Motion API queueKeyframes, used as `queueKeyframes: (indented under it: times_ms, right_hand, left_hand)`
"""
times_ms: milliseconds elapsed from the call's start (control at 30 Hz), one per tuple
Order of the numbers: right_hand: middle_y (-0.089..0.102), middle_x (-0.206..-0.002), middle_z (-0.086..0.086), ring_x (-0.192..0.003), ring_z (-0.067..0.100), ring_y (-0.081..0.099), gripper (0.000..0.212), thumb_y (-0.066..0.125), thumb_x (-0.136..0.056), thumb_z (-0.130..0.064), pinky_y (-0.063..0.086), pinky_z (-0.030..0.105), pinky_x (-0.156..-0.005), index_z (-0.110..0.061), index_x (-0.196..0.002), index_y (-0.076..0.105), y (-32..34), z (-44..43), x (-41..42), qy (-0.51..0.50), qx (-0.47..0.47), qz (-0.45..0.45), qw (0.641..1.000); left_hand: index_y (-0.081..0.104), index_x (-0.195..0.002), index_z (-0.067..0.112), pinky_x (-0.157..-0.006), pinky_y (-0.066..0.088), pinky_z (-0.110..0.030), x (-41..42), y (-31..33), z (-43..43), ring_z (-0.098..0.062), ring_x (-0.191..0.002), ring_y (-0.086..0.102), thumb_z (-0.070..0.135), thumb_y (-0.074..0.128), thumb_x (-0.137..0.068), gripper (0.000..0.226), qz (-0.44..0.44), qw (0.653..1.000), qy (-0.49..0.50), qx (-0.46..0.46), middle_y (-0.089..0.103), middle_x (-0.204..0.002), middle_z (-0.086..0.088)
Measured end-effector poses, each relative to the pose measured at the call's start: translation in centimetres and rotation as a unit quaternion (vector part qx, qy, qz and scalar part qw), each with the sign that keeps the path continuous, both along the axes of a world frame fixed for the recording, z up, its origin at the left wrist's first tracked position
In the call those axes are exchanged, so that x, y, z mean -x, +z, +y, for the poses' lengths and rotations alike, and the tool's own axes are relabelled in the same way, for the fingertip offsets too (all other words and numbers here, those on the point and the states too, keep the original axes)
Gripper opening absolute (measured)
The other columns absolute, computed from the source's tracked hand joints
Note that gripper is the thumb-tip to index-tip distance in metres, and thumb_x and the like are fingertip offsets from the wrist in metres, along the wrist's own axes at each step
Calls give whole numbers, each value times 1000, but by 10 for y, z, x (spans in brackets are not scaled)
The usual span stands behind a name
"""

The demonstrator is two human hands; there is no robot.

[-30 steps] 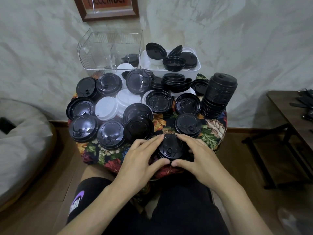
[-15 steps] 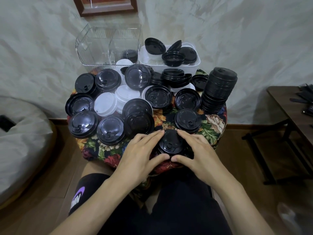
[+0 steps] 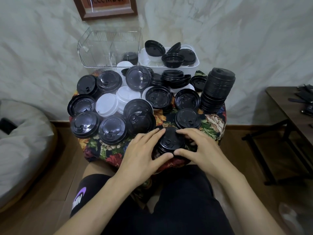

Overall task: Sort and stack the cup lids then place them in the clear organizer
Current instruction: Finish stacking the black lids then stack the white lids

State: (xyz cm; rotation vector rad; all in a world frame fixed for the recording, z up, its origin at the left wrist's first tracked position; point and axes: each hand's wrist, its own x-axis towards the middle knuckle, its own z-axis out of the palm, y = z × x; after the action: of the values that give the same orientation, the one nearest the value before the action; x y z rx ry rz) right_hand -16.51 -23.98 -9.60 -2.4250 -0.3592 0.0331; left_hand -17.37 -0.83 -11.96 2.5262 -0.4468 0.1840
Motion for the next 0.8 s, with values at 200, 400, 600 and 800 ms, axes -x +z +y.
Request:
queueKeyframes:
  times_ms: [200,400,600,800]
  right_hand:
    - [66,-117,-25,-107,-7,59,29,73,-92,-45,42,8,-86,-36,-120,74,7,-9,-7,-53,-58,-56,995]
    - [55,-148,-8,-140,20,42,41,73,-95,-34,30,30,-113,-30,-135,65,4,-15,-30,-127,31,-96,987]
    - [42,-161,-3,-148,23,34,58,73,-95,-40,28,41,-120,-30,-149,53,5,-10,-39,-118,70,-37,990]
    - [55,-137,-22,-127,-3,52,47,78,-88,-44,45,29,-111,-36,-132,65,14,-11,-25,-104,-112,-36,988]
  left_hand:
    - [48,-152,38,-111,43,-41,0,-3,-4,-11,-129,47,76,55,-88,75,-10,1000,16,0,49,-154,16]
    - [46,-155,36,-112,42,-38,0,2,-6,-12,-131,45,71,57,-90,75,-15,999,24,-18,48,-156,14]
    - [46,-154,36,-112,43,-38,-2,6,-7,-11,-131,45,70,61,-88,75,-1,999,31,-10,49,-154,16]
    - [35,-156,39,-106,43,-31,-1,7,-6,-5,-125,43,68,69,-84,85,37,998,50,26,54,-132,23]
